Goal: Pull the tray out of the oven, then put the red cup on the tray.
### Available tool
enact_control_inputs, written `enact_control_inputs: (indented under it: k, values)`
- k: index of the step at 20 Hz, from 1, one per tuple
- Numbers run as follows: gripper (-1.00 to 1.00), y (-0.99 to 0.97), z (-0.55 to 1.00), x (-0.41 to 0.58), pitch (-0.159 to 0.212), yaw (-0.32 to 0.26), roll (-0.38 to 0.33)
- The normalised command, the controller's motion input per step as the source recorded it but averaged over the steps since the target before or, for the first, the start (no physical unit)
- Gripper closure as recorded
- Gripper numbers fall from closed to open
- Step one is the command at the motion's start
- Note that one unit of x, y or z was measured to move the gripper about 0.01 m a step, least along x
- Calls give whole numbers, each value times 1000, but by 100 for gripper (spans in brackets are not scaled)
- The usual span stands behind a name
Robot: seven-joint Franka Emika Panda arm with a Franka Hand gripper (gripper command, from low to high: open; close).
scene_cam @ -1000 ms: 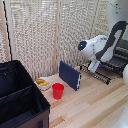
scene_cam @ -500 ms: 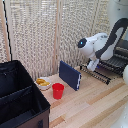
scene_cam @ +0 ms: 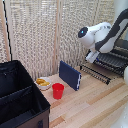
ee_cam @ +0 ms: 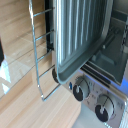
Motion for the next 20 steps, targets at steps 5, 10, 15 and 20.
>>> enact_control_inputs:
  k: [5, 10, 15, 20]
  values:
    - [-100, 355, 387, 96, -95, -193, 161]
    - [-100, 368, 374, 69, -71, -190, 195]
    - [-100, 393, 327, 24, -19, -175, 255]
    - [-100, 405, 300, 18, -2, -167, 270]
